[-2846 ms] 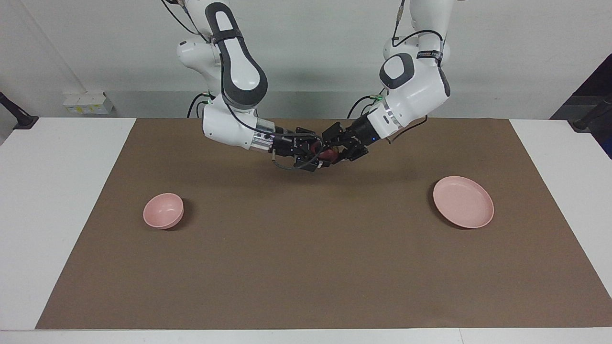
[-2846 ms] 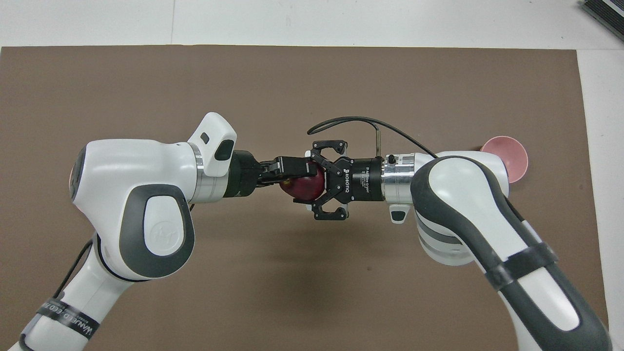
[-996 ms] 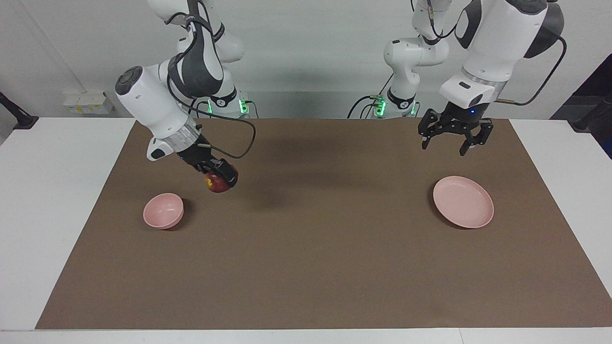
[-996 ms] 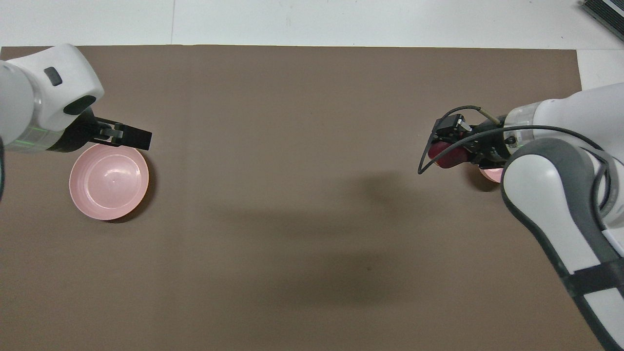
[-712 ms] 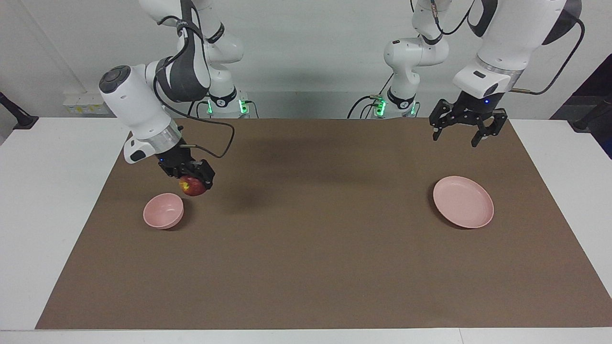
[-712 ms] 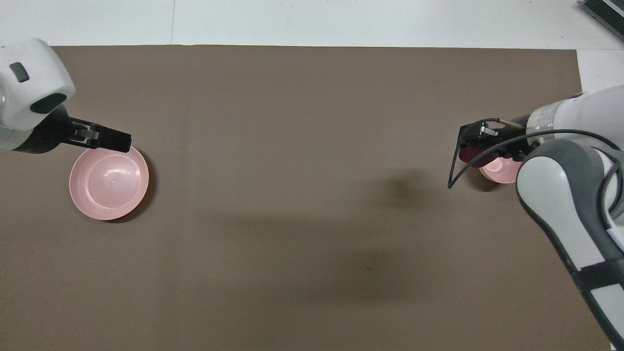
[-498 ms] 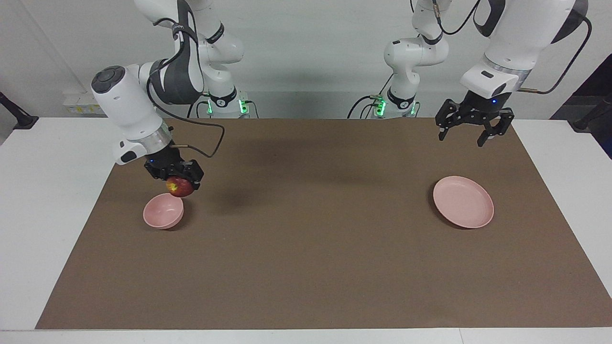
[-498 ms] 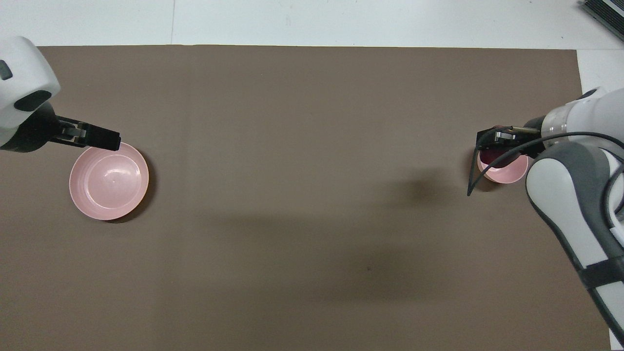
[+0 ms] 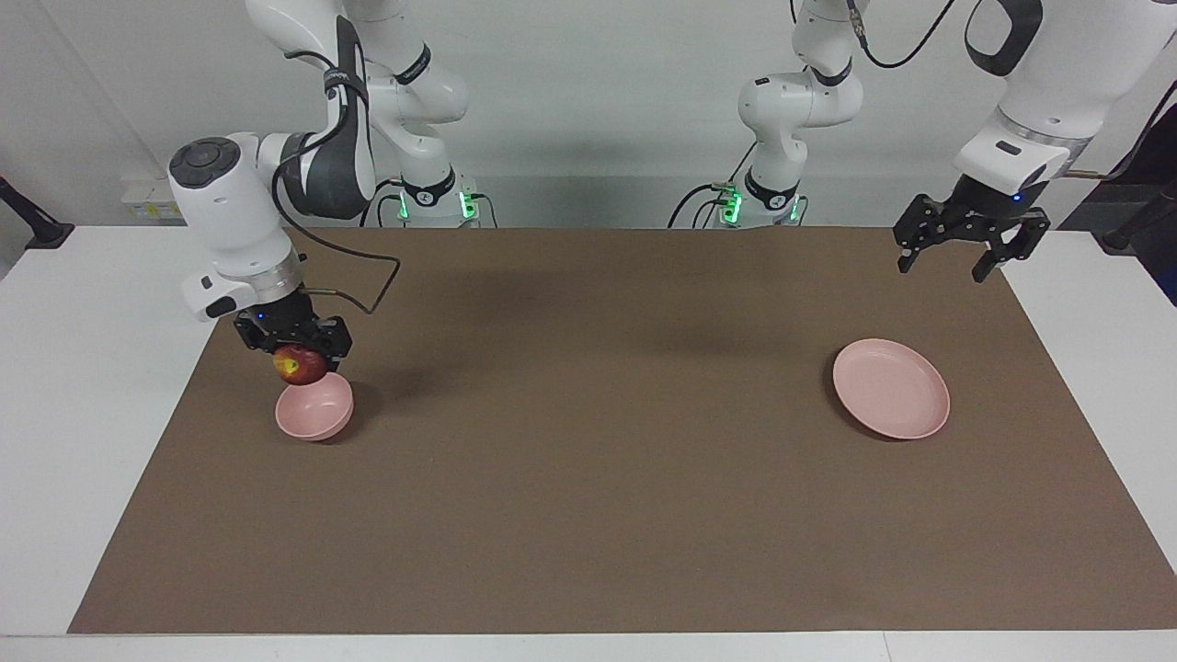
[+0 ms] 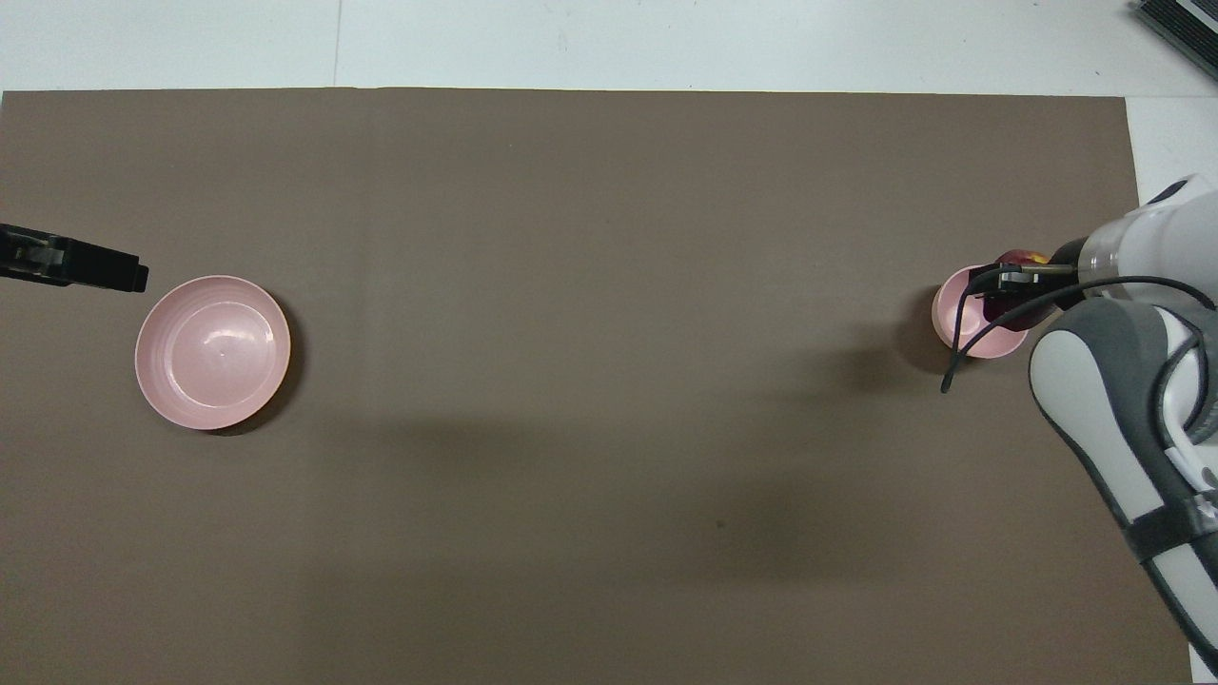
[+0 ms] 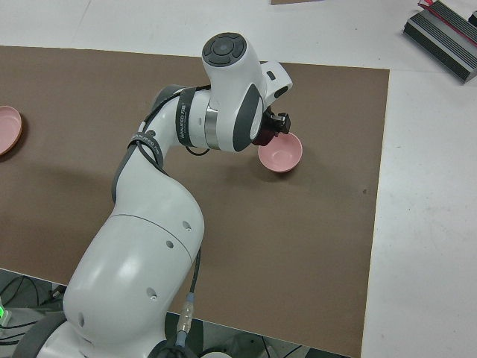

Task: Move apple from plate to bowl
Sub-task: 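Move the apple over the pink bowl while the left gripper withdraws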

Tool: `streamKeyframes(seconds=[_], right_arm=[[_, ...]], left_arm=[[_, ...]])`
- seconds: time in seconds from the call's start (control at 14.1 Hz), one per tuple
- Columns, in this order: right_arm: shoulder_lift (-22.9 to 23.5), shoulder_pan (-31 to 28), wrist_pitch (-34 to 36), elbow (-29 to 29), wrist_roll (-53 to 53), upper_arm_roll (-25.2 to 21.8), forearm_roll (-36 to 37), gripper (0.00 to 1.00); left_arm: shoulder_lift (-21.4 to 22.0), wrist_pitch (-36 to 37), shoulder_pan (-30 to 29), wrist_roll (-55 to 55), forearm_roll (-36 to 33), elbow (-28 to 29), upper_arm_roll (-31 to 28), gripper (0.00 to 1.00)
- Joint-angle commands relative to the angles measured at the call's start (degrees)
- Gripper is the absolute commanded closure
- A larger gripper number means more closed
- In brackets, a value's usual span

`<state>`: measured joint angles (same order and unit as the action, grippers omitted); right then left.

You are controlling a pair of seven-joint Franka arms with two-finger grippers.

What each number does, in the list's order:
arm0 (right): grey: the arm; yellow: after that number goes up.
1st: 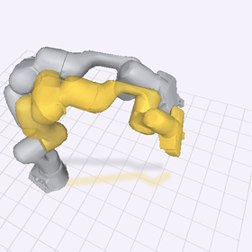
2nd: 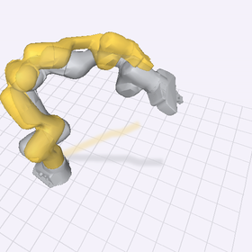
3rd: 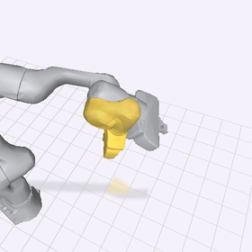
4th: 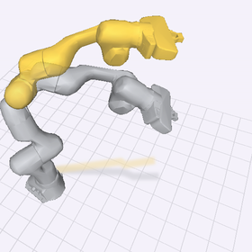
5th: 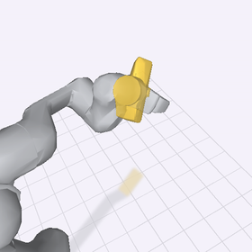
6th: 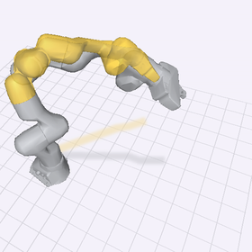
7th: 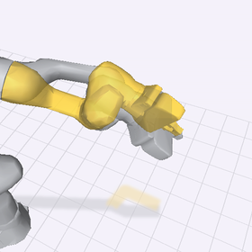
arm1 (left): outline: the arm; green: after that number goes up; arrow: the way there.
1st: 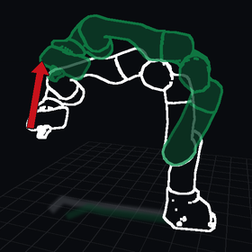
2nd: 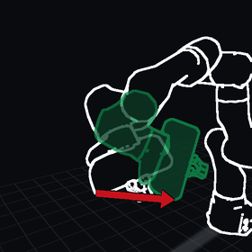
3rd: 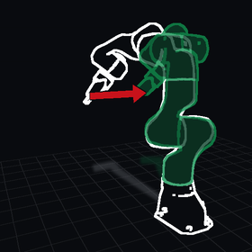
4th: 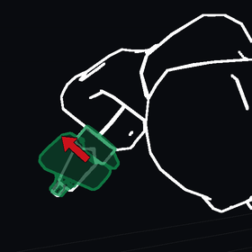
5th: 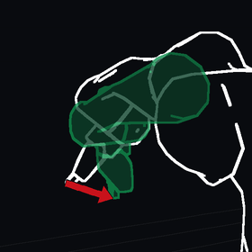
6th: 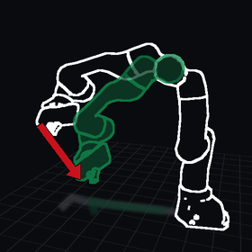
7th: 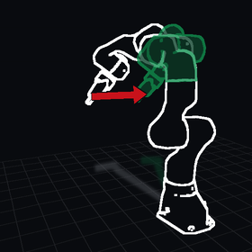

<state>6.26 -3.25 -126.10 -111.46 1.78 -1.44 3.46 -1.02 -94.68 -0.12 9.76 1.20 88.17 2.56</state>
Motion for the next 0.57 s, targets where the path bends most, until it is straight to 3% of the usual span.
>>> streamKeyframes(seconds=[0.0, 0.5], right_arm=[[-0.82, -1.06, -5.02, -3.06, -2.75, 0.56, 3.64, 1.00], [5.24, -2.81, -16.10, -7.72, -2.22, 0.65, 4.80, 1.00]], left_arm=[[1.02, 2.74, 2.85, 0.96, -0.59, -0.54, -3.26, 0.00], [-0.99, 13.46, 2.50, 1.40, -1.03, -8.79, -3.79, 0.00]])
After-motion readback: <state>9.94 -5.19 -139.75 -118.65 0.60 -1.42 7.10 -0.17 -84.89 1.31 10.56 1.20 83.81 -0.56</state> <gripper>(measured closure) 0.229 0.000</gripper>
